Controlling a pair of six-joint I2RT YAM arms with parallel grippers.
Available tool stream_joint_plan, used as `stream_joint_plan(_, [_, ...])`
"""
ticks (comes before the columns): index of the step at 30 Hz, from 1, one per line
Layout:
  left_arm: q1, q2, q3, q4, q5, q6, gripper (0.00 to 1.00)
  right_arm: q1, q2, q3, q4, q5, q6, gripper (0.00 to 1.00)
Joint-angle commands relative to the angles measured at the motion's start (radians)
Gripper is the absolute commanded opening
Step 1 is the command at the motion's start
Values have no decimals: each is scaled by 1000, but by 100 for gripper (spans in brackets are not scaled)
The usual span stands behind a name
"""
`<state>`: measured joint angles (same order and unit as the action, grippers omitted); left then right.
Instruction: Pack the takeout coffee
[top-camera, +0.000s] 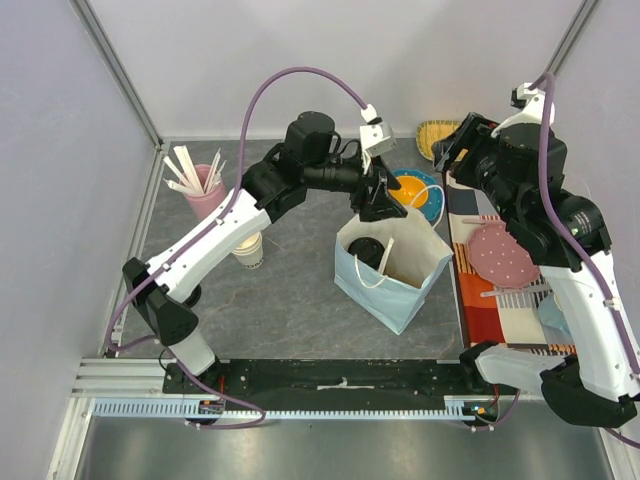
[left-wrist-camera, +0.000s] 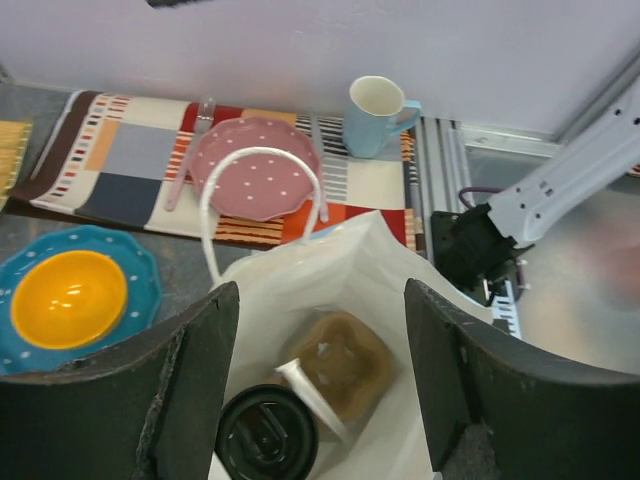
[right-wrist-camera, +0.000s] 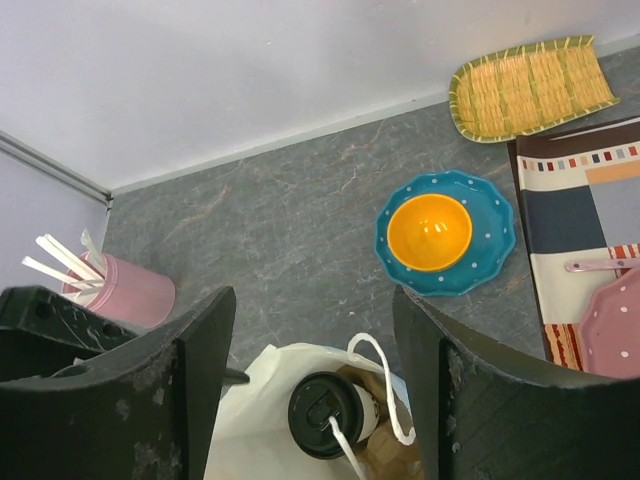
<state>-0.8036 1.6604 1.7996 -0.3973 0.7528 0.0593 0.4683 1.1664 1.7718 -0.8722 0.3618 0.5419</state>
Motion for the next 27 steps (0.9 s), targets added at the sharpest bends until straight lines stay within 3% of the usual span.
stream_joint_plan(1, [6, 6, 99, 9, -116, 44, 77, 0, 10, 20, 48, -1, -29, 74])
stream_joint_plan(7, [84, -10, 164, -1, -292, -30, 80, -29, 107, 121, 33, 23, -69, 81])
stream_joint_plan(11, [164, -33, 147, -55, -420, 5, 82, -159, 156, 158, 16, 22, -43, 88])
stream_joint_plan(13, [225, -45, 130, -80, -500, 7, 82, -242, 174, 175, -10, -64, -16, 98])
stream_joint_plan(17, [323, -128, -9, -77, -595, 25, 82, -463, 248, 218, -83, -170, 3, 98])
stream_joint_plan(21, [417, -232, -164, -86, -638, 40, 82, -554, 260, 204, -94, -138, -52, 98])
stream_joint_plan(27, [461, -425, -423, -89, -697, 22, 83, -698, 197, 17, -90, -216, -74, 98])
